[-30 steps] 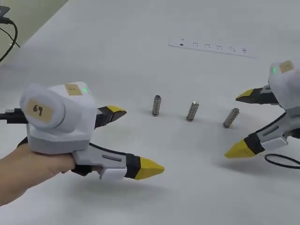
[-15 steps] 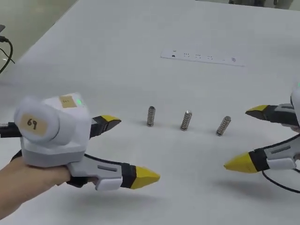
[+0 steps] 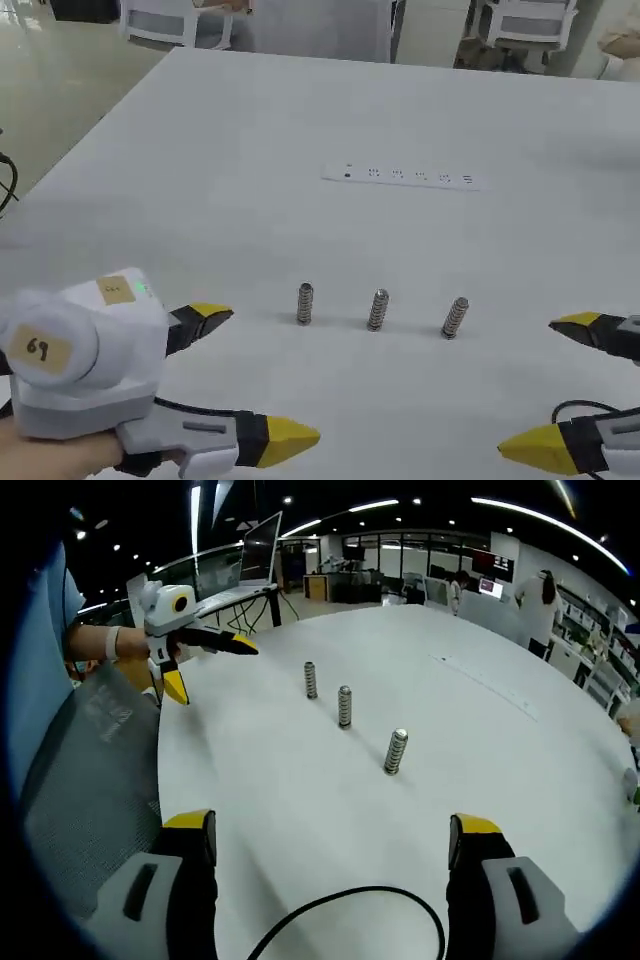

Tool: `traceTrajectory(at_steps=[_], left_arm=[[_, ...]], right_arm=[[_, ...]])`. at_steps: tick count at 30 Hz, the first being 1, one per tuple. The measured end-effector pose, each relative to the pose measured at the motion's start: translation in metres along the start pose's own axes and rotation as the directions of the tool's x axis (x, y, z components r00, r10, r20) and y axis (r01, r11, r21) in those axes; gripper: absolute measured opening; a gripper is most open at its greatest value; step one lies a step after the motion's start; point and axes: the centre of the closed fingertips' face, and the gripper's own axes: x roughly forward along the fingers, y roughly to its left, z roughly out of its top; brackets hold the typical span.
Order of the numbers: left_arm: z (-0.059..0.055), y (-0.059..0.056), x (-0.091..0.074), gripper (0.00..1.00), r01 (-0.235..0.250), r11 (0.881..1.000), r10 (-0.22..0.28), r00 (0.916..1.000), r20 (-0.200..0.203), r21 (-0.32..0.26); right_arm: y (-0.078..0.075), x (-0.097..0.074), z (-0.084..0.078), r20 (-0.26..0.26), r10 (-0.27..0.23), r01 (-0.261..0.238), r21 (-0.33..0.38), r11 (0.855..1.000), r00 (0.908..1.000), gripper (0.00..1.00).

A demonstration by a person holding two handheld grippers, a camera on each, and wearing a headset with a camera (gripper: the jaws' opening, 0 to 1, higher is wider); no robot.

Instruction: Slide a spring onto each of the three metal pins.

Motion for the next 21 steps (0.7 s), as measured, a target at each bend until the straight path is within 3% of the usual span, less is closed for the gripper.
traceTrajectory(at_steps=[3, 6, 10, 12, 14, 16, 21], left_arm=[[0.001, 0.002, -0.002, 0.88, -0.017, 1.0, 0.017, 0.9999, -0.003, -0.003], [0.002, 0.002, -0.005, 0.88, -0.031, 0.999, 0.031, 0.9995, -0.004, -0.011], [0.005, 0.0, -0.006, 0.88, -0.023, 1.0, 0.023, 0.9997, 0.007, -0.005], [0.002, -0.001, -0.006, 0.88, -0.018, 1.0, 0.018, 0.9998, -0.01, 0.016], [0.005, 0.001, -0.006, 0.87, -0.034, 0.999, 0.034, 0.9994, -0.004, 0.026], [0.012, 0.0, -0.008, 0.87, -0.044, 0.999, 0.043, 0.9987, 0.028, 0.019], [0.013, -0.004, -0.013, 0.88, -0.049, 0.999, 0.048, 0.998, 0.042, 0.024]], right_arm=[[0.006, -0.004, -0.005, 0.02, -0.003, 0.003, 0.021, 1.0, 0.9998, 0.95], [0.0, -0.008, -0.007, 0.041, -0.043, 0.041, 0.047, 0.998, 0.9983, 0.94], [-0.002, -0.012, 0.0, 0.066, -0.071, 0.066, 0.062, 0.996, 0.9953, 0.94], [-0.002, -0.014, 0.004, 0.099, -0.087, 0.078, 0.09, 0.993, 0.9913, 0.94], [0.004, -0.017, 0.005, 0.111, -0.094, 0.084, 0.095, 0.992, 0.9894, 0.94], [0.01, -0.018, 0.006, 0.113, -0.097, 0.087, 0.092, 0.992, 0.9889, 0.94], [0.021, -0.014, -0.003, 0.114, -0.101, 0.088, 0.112, 0.99, 0.9884, 0.95]])
